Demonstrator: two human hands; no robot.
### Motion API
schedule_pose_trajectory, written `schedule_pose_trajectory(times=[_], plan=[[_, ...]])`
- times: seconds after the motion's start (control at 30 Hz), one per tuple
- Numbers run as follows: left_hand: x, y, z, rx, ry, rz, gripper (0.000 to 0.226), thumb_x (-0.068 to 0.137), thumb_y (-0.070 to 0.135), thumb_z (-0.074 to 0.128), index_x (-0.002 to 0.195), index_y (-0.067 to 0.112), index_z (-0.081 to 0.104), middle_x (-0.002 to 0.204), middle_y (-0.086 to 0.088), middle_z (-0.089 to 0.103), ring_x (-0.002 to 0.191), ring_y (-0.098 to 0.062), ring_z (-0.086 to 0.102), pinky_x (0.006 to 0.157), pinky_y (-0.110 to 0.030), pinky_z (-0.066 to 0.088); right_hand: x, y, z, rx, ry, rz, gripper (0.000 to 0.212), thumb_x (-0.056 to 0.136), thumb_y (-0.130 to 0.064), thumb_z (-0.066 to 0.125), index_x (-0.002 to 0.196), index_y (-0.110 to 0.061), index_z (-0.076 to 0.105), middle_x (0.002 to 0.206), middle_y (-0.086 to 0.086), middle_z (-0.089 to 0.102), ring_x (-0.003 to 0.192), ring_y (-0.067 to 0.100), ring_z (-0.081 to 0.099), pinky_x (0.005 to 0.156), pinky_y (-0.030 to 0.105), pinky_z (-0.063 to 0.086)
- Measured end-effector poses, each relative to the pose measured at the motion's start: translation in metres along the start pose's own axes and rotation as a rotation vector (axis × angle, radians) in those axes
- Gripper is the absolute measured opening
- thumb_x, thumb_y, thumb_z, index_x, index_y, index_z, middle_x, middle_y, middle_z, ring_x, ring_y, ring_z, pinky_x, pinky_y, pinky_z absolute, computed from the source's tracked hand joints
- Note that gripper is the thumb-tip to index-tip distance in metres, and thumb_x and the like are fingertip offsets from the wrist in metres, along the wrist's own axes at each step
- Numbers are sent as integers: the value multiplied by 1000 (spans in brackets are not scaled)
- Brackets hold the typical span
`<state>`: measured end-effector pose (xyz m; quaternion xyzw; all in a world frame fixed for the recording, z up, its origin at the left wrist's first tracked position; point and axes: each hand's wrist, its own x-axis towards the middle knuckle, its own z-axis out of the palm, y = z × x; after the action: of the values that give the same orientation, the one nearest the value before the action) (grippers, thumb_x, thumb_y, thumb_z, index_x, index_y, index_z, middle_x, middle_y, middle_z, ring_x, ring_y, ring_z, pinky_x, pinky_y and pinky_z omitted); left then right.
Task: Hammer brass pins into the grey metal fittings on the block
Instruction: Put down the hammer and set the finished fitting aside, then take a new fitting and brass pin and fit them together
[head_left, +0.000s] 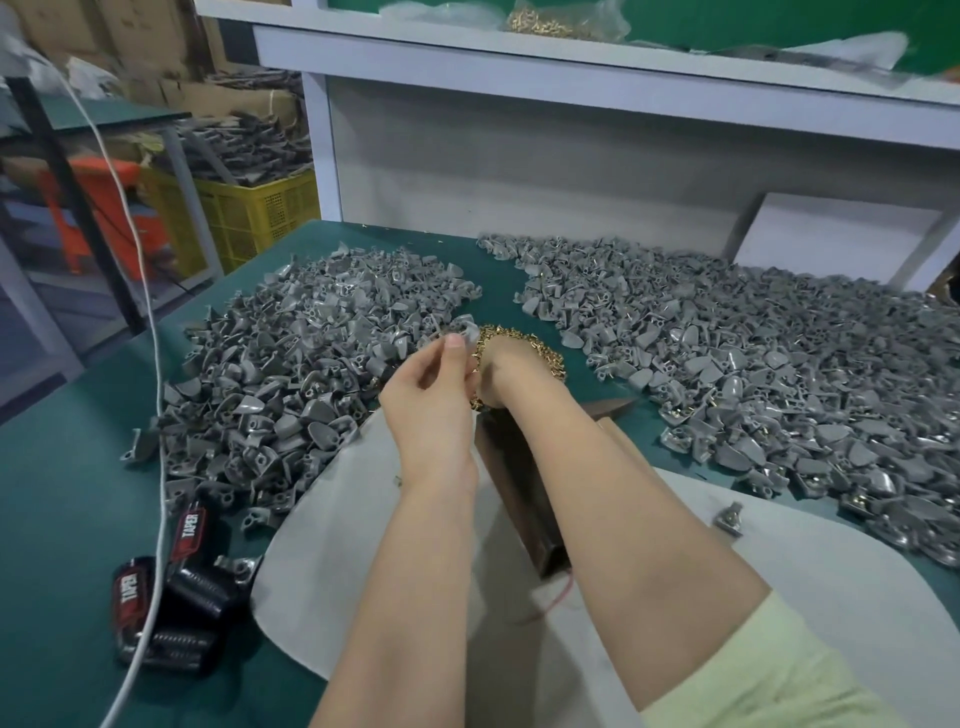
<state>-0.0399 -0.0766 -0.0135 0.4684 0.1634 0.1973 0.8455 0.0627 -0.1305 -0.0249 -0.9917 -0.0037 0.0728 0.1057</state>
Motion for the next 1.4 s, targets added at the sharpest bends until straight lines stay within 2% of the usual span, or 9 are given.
schedule_pose_trajectory(times=[0.13,0.3,0.47,0.53,0.63,0.73,0.87,1.07,1.4], plan=[[-1,-1,1,104,-56,59,10,92,7,59,89,15,64,80,1,67,70,-4,64,69,-17,52,-9,11,-14,157,162,-4,12,85,-15,58,78,-5,60,81,10,55,78,27,56,67,28,40],[-8,-4,6,427,-252,234,19,90,10,61,77,23,59,82,-4,68,82,-20,66,81,-32,53,-53,52,-50,726,279,-66,11,82,-9,58,73,-13,63,69,6,64,68,22,61,77,41,56],[-21,-12,10,1067,-485,395,15,88,23,63,78,31,56,88,9,60,98,-18,58,88,-35,45,-113,90,-62,1046,178,-81,17,90,7,54,103,6,64,77,12,65,62,12,62,60,15,55],[-23,-12,10,1307,-461,395,10,89,31,61,81,35,58,97,9,56,108,-22,51,88,-36,36,-124,99,-57,946,190,-69,19,91,4,53,105,2,67,79,11,65,62,10,60,63,15,55],[-24,-9,10,1371,-463,351,9,89,33,62,81,35,58,104,6,61,112,-23,49,88,-38,33,-128,104,-49,675,222,-74,21,92,-3,54,104,-9,71,82,5,68,71,12,62,73,21,53],[-25,-9,10,1396,-481,354,6,88,30,62,84,34,62,105,6,63,111,-23,51,86,-37,33,-127,100,-41,683,210,-113,24,92,1,53,103,-10,71,76,-4,66,67,7,62,65,11,52],[-24,-10,9,1399,-491,358,9,88,26,60,89,32,67,104,6,65,110,-23,53,86,-36,35,-123,93,-32,696,252,-134,15,88,1,57,89,-11,68,72,1,65,65,11,63,69,24,55],[-21,-10,8,1391,-511,350,5,89,29,62,91,31,66,105,3,65,110,-26,53,86,-36,33,-122,84,-28,196,321,-193,10,91,-15,57,94,-17,66,101,3,58,92,20,55,86,35,47],[-23,-9,9,1415,-499,382,13,90,24,60,97,24,70,106,-1,66,108,-28,53,86,-36,36,-127,63,-30,-158,349,-178,19,88,-3,53,103,-8,64,105,10,57,95,27,59,64,28,37]])
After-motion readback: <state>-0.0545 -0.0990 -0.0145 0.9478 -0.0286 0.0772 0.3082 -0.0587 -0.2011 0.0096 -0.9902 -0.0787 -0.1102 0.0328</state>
